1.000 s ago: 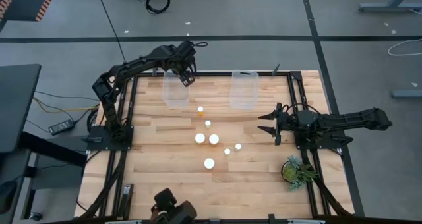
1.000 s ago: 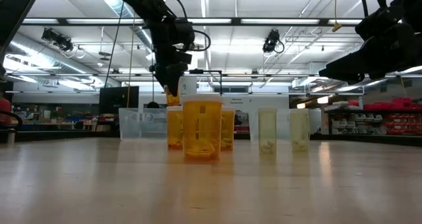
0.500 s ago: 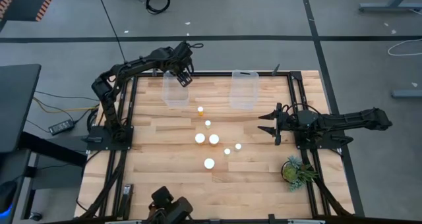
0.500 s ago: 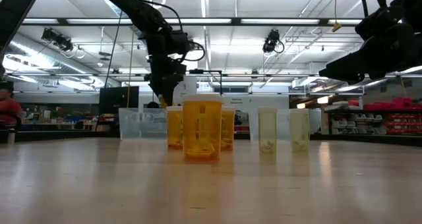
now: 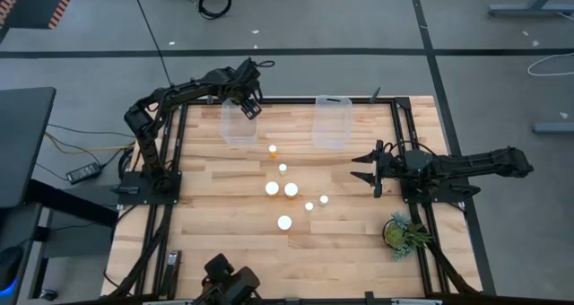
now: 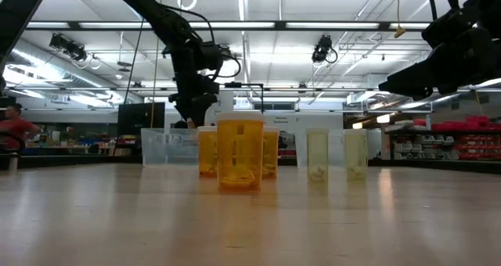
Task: Pick and place medicine bottles into bin by pill shape (circle, oval)
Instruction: Put the orange capsule bottle into the left transparent bin
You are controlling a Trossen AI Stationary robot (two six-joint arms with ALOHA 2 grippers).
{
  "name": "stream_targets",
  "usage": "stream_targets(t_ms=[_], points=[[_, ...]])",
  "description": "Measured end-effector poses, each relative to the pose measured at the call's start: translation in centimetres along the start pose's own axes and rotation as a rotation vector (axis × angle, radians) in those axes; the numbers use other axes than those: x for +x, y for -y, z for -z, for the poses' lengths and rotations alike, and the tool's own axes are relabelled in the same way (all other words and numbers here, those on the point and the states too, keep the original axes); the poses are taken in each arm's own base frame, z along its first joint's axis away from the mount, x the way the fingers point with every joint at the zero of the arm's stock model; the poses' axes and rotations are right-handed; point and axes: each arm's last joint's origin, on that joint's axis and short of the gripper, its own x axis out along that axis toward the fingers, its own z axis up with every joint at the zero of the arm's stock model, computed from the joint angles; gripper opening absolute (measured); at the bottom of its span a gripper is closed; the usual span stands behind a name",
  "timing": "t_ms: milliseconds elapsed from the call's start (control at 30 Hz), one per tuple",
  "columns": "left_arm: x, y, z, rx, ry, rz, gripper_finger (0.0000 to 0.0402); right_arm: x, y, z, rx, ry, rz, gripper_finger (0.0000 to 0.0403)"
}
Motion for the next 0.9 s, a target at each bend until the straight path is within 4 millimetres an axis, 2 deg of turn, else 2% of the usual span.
stream_targets(t_ms=[600, 900], points=[[0.1, -0.1, 1.1, -0.14, -0.12, -0.016, 0.0217, 0.0, 0.0, 0.0, 0.0, 0.0, 0.0, 0.0216], [3.6, 0.2, 1.7, -0.143, -0.213, -0.029, 0.0222, 0.0, 0.0, 0.0, 0.0, 0.0, 0.0, 0.0216]])
